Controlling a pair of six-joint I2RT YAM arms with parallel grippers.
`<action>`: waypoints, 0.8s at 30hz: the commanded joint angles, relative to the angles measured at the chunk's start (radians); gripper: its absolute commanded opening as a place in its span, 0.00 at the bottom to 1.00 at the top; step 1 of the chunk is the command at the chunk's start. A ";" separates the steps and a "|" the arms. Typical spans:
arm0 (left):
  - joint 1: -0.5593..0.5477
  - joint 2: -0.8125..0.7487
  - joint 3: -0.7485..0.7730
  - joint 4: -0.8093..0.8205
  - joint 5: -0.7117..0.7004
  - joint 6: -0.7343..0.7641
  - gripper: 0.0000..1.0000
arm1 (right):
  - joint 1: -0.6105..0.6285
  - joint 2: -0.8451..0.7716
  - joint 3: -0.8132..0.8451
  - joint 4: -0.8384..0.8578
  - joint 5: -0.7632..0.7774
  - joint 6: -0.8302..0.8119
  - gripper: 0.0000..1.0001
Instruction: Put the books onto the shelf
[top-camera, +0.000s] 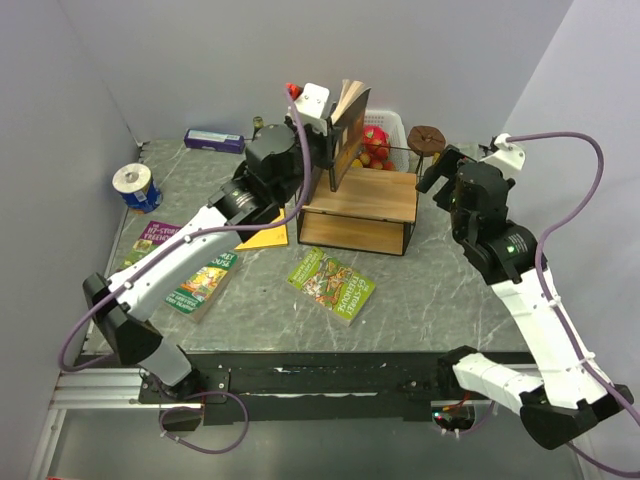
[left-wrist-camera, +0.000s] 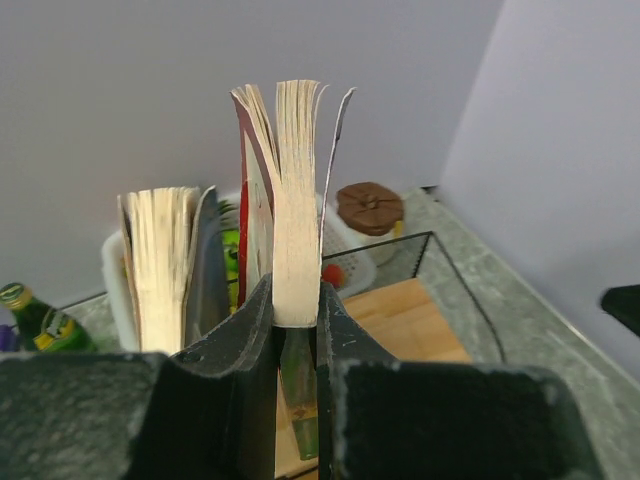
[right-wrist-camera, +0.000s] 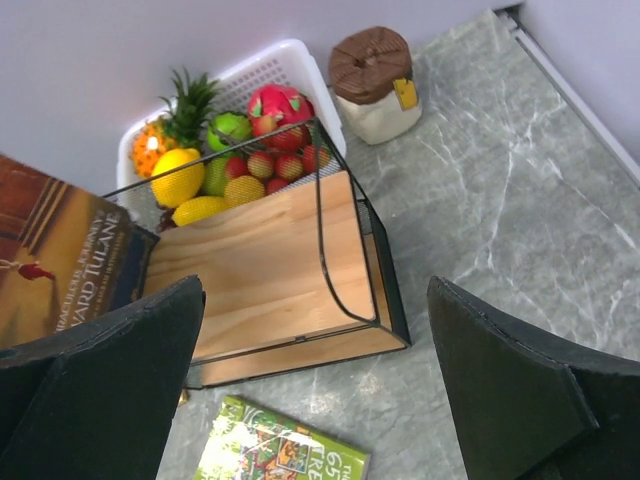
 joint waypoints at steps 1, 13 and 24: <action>0.028 0.034 0.066 0.110 -0.057 0.031 0.01 | -0.046 0.020 -0.019 0.044 -0.055 0.039 0.99; 0.055 0.071 -0.026 0.211 -0.078 0.044 0.01 | -0.077 0.145 -0.051 0.092 -0.105 0.085 0.99; 0.055 0.044 -0.130 0.250 -0.109 0.003 0.01 | -0.109 0.221 -0.093 0.118 -0.136 0.097 0.84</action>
